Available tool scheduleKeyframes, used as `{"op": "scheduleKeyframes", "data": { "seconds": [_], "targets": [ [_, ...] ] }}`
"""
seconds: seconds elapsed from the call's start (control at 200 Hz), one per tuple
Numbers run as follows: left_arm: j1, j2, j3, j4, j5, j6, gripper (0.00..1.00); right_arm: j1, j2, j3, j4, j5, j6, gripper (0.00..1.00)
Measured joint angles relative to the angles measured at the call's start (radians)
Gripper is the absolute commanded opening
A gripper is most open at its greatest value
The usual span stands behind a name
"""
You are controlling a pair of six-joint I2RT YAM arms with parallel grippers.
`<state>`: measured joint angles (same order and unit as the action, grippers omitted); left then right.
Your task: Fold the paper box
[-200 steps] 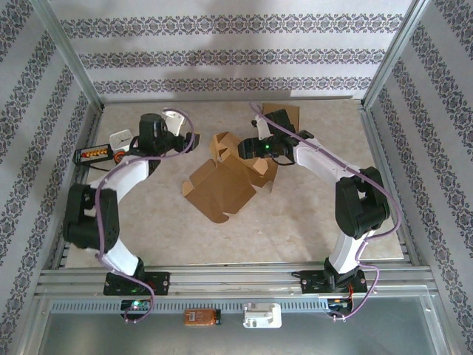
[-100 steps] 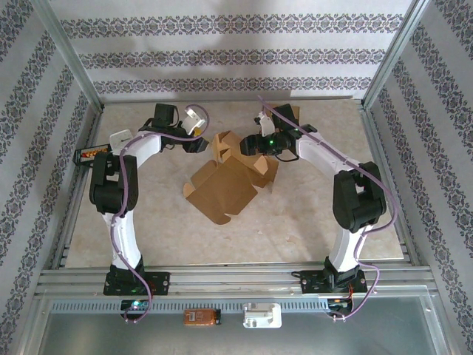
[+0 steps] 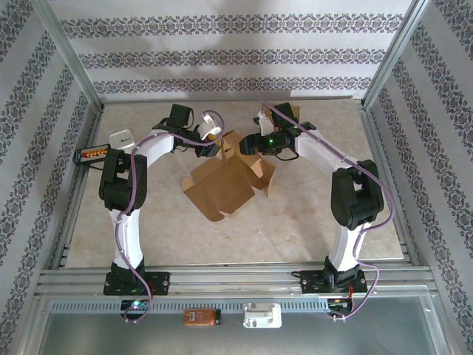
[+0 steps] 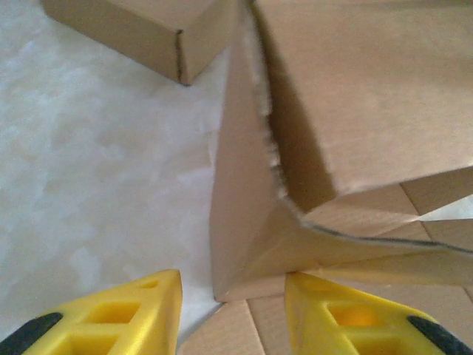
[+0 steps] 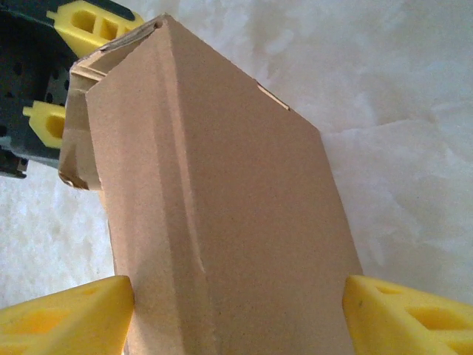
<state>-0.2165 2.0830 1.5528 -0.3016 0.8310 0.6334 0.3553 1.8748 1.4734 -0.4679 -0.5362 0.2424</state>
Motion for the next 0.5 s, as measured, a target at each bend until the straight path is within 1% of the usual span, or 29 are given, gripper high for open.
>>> {"op": "scheduleKeyframes", "data": {
  "seconds": [0.13, 0.2, 0.38, 0.425, 0.5],
  "targets": [
    [-0.035, 0.002, 0.012, -0.031, -0.002, 0.042, 0.45, 0.0, 0.006, 0.006, -0.008, -0.016, -0.011, 0.75],
    [-0.052, 0.01, 0.024, -0.032, -0.015, 0.057, 0.43, 0.0, 0.013, 0.011, -0.014, -0.034, -0.015, 0.75],
    [-0.059, 0.034, 0.051, -0.03, -0.023, 0.08, 0.41, -0.013, 0.034, 0.022, -0.015, -0.092, -0.031, 0.74],
    [-0.059, 0.036, 0.051, -0.028, -0.021, 0.083, 0.39, -0.018, 0.042, 0.025, -0.016, -0.111, -0.034, 0.74],
    [-0.06, 0.038, 0.051, -0.023, -0.019, 0.09, 0.33, -0.023, 0.058, 0.032, -0.018, -0.145, -0.039, 0.73]
  ]
}}
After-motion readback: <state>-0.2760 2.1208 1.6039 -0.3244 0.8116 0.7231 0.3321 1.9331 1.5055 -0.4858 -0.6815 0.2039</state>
